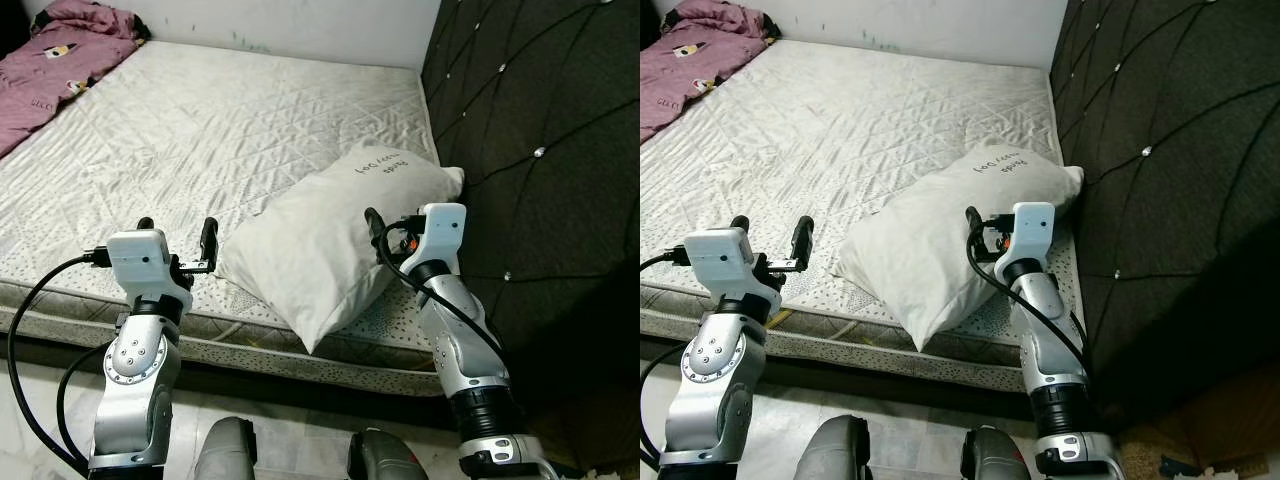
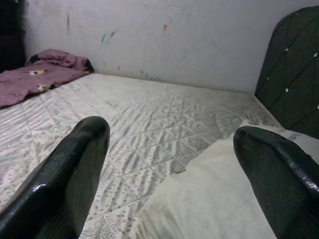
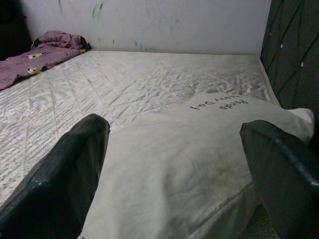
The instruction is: Clean up the room
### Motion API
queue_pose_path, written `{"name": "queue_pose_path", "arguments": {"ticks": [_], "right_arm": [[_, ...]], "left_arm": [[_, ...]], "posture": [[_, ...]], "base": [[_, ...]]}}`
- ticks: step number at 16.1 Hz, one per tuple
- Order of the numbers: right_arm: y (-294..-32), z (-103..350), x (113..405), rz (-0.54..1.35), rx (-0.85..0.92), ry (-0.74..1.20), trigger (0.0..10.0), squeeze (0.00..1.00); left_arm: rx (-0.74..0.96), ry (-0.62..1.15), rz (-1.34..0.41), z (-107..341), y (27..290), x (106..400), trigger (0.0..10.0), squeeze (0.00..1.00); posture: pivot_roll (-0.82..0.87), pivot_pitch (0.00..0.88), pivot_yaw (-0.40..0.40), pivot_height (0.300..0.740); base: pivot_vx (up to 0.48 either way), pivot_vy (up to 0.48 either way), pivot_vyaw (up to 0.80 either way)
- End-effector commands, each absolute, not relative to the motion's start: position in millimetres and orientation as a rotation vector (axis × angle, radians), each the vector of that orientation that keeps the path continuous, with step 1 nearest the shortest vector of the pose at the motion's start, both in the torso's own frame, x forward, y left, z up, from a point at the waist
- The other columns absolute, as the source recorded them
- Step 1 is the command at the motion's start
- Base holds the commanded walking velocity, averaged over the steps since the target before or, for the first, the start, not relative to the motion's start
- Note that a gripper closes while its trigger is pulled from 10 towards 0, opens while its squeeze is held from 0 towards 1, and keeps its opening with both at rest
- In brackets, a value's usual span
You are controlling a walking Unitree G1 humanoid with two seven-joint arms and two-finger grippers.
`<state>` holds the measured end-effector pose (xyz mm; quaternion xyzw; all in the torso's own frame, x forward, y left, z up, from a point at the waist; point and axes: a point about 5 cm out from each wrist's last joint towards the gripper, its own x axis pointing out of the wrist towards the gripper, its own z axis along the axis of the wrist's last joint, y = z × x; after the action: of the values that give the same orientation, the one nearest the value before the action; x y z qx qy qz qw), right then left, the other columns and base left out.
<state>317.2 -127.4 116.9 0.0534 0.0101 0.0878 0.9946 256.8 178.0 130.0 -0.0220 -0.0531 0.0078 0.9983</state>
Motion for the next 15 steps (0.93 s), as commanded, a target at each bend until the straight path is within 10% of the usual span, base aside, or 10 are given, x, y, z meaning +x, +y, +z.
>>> {"name": "queue_pose_path", "arguments": {"ticks": [1, 15], "right_arm": [[-128.3, 122.4, 318.7, 0.182, 0.112, 0.002, 10.0, 0.00], [-124.8, 120.6, 319.6, 0.207, 0.099, 0.020, 10.0, 0.00]], "left_arm": [[-0.040, -0.100, 0.022, 130.9, 177.2, 256.4, 10.0, 0.00], [-0.042, -0.104, 0.000, 131.9, 174.3, 255.9, 10.0, 0.00]], "posture": [[-0.05, 0.017, -0.043, 0.656], [-0.04, 0.014, -0.053, 0.616]], "base": [[0.000, 0.000, 0.00], [0.000, 0.000, 0.00]]}}
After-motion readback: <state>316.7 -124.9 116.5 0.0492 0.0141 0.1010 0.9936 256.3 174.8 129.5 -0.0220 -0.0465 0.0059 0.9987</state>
